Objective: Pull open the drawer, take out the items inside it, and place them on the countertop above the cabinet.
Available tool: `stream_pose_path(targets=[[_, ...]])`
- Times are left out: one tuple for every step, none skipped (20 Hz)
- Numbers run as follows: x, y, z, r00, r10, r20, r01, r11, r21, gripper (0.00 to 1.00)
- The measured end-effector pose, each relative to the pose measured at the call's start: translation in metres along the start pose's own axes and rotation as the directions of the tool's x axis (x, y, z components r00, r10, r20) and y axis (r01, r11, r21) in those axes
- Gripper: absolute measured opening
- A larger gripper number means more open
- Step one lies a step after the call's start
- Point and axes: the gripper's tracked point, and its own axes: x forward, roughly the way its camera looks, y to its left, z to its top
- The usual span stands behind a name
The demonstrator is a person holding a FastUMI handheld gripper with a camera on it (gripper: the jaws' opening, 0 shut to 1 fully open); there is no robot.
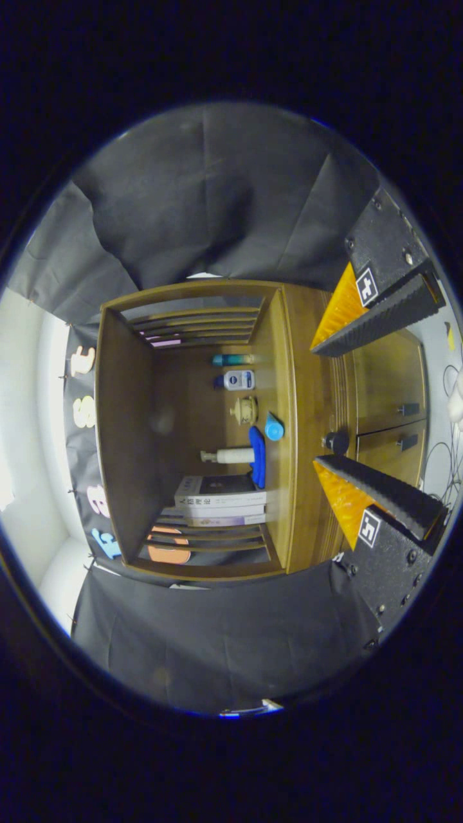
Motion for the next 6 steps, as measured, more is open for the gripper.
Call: stream_pose_path(targets=[[0.0008, -0.0008, -0.0001, 1.0, 0.001, 0.001, -0.001, 1.0, 0.001, 0.99], [0.0006, -0.0012, -0.0016, 1.0, 0.003, -0.004, -0.003, 1.0, -0.006, 0.99], [0.0007, -0.0012, -0.0025, 1.0, 0.003, -0.007, -0.003, 1.0, -0.014, 0.99], [0.0005, -0.0024, -0.0022, 1.0, -0.001, -0.009, 0.001, 1.0, -0.018, 0.99], [0.0003, -0.0029, -0.0025, 1.0, -0.001, -0.013, 0.001, 1.0, -0.016, 0.99], [0.0003, -0.0029, -0.004, 1.0, 0.0, -0.02, 0.0, 1.0, -0.009, 0.99]])
